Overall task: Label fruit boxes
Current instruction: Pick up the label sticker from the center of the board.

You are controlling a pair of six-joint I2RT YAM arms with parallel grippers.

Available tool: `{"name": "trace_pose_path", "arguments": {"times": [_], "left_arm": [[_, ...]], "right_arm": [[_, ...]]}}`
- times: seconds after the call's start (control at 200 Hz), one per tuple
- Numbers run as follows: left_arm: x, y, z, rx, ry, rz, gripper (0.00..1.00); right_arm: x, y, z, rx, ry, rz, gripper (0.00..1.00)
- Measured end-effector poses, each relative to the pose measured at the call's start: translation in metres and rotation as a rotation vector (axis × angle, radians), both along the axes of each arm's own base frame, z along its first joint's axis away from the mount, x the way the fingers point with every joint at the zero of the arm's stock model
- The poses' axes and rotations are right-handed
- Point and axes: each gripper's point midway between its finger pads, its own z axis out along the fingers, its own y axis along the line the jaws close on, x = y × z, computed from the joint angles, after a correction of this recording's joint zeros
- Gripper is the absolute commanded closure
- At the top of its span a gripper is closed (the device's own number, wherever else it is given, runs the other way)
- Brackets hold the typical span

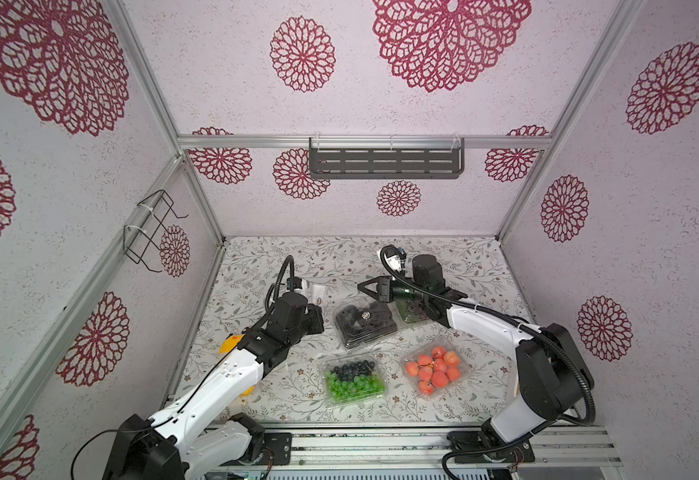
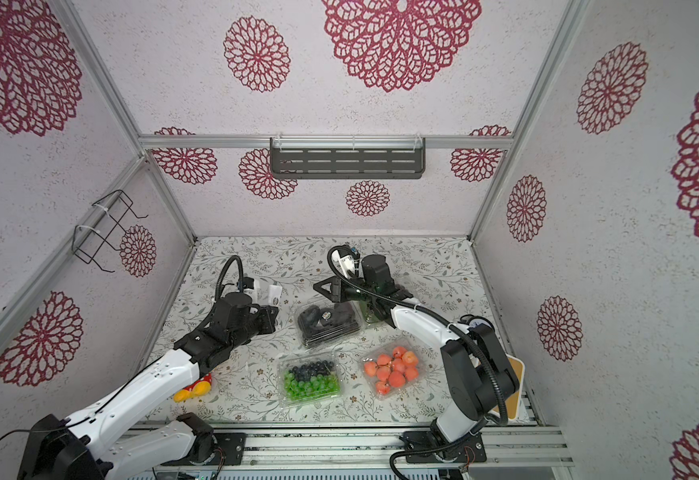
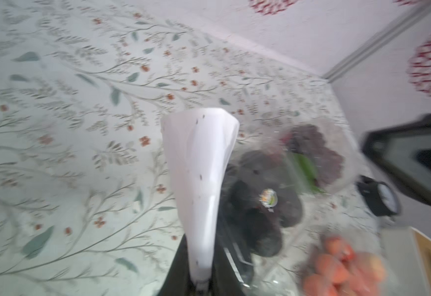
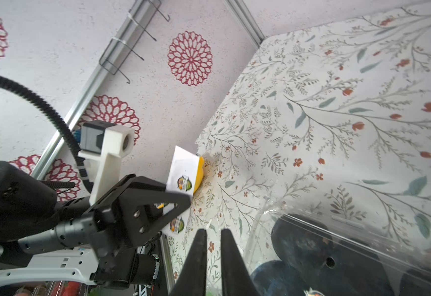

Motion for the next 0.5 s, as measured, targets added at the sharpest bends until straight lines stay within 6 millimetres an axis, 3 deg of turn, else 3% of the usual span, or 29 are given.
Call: {"name": "trace_pose_path", "arguments": {"times": [0.19,0.5], "left_arm": [[-0.014,-0.032,0.036,-0.072,-0.168,-0.18,0.85],[-0.02,-0.059,0.044,-0.126,-0.209,-0.324,0.85]], "right_arm": [[-0.013,0.005,0.023,0.101,-0.06,0.079,0.77],[-0.042,-0.002,0.037,0.154,-0.139,0.135,0.77]]}}
